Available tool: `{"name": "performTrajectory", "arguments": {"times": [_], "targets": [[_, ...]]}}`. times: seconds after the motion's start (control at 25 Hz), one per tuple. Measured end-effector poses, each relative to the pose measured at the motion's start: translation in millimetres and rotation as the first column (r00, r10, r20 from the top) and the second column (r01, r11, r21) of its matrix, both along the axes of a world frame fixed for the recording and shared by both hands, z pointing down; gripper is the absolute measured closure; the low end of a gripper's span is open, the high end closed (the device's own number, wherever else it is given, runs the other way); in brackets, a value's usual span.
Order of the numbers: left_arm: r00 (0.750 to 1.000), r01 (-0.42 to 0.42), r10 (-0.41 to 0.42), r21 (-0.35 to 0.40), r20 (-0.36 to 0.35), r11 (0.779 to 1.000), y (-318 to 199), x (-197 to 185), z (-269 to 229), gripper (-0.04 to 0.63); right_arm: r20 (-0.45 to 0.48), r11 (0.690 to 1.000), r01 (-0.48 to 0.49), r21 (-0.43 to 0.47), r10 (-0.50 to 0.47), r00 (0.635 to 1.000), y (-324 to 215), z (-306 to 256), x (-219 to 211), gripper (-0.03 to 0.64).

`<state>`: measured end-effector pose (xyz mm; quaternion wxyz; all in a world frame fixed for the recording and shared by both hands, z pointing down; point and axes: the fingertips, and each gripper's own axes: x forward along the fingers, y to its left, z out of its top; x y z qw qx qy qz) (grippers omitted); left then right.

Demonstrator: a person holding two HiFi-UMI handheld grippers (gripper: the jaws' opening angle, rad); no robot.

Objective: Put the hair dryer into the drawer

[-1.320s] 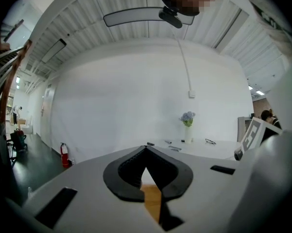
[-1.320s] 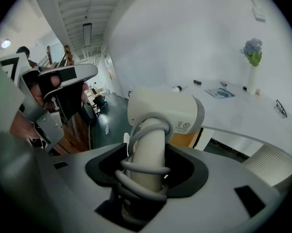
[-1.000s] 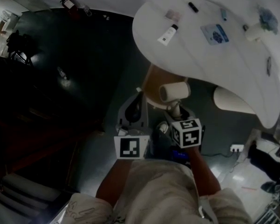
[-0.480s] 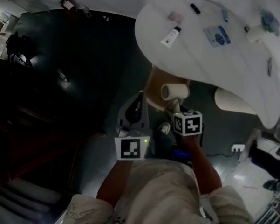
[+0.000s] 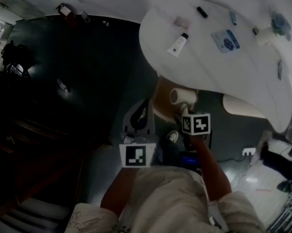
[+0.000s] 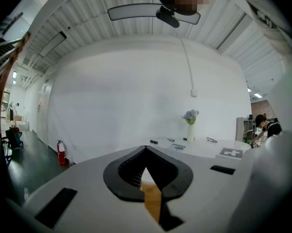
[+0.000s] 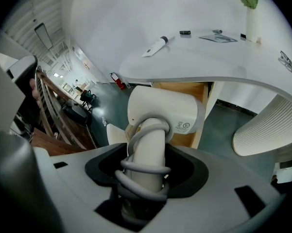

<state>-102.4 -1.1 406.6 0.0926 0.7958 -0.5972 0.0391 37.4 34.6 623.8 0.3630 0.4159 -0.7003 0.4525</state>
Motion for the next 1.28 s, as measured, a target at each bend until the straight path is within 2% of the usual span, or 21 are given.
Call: {"name": "performTrajectory", "arguments": {"times": [0.28,0.44,0.6,0.76,1.04,1.28], "targets": [[1.0,-0.027,0.027,-0.01,-0.012,1.0,-25,-7,7,0.595,-0.051,1.0,-0.025,-0.018,0.024,0.998,-23,21,-2,0.368],[0.998,-0.055,0.055,-0.012,0.001,0.998,-40,-9,11,0.594,-0.048,0.999,-0.041,-0.03,0.039,0.998,-34,32,-9,0.368],[0.997,-0.069,0.068,-0.044,-0.019,0.997,-52,-10,17,0.594,-0.074,0.997,-0.071,-0.028,0.069,0.995,-51,40,-9,0.368],[0.996,-0.081,0.083,-0.08,0.024,0.994,-62,-19,30,0.594,-0.086,0.997,-0.072,-0.031,0.069,0.994,-63,47,-14,0.368],[0.995,-0.093,0.094,-0.08,0.017,0.993,-78,-19,34,0.594,-0.007,0.987,-0.15,-0.052,0.15,0.989,-78,62,-18,0.368],[0.994,-0.103,0.105,-0.097,0.023,0.99,-81,-21,39,0.594,-0.008,0.982,-0.179,-0.053,0.179,0.984,-86,76,-22,0.368]]}}
